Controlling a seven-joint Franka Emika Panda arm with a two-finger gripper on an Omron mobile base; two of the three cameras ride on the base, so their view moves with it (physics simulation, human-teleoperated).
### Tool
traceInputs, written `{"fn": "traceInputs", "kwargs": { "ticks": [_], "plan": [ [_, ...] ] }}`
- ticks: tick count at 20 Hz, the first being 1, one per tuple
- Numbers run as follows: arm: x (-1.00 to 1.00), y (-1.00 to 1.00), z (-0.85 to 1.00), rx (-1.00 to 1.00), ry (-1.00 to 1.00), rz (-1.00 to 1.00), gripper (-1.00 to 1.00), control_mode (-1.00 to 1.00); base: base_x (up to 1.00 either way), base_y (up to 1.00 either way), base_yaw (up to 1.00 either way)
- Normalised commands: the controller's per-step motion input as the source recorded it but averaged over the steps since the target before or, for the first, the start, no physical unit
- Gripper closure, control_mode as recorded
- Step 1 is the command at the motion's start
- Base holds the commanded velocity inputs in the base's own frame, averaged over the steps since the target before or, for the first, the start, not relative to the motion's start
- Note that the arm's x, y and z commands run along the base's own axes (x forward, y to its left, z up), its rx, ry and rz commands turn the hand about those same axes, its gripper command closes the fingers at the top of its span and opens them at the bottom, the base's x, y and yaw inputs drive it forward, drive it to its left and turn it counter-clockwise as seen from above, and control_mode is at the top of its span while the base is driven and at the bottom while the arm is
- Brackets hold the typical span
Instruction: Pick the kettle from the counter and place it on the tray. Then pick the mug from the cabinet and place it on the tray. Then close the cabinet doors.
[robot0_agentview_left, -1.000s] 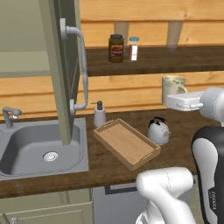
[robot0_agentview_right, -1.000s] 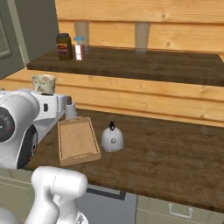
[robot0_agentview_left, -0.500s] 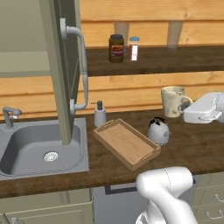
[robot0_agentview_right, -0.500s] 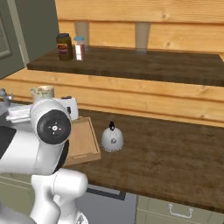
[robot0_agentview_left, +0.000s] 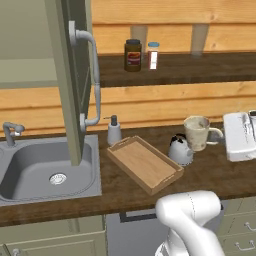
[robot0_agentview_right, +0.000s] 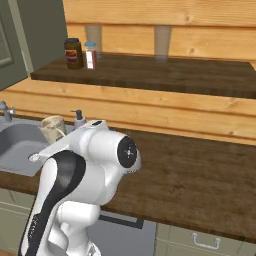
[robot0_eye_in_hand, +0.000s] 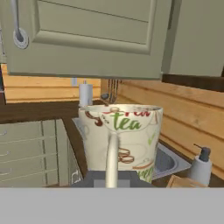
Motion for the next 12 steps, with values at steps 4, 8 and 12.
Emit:
{"fn": "traceInputs", "kwargs": {
  "ticks": [4, 8, 12],
  "plan": [
    [0.36, 0.0, -0.69, 0.0, -0.05, 0.2, 1.0, -1.0, 0.0, 0.0, 0.0],
    [0.45, 0.0, -0.68, 0.0, 0.0, 0.19, 1.0, -1.0, 0.0, 0.0, 0.0],
    [0.46, 0.0, -0.64, 0.0, 0.0, 0.18, 1.0, -1.0, 0.0, 0.0, 0.0]
  ]
}}
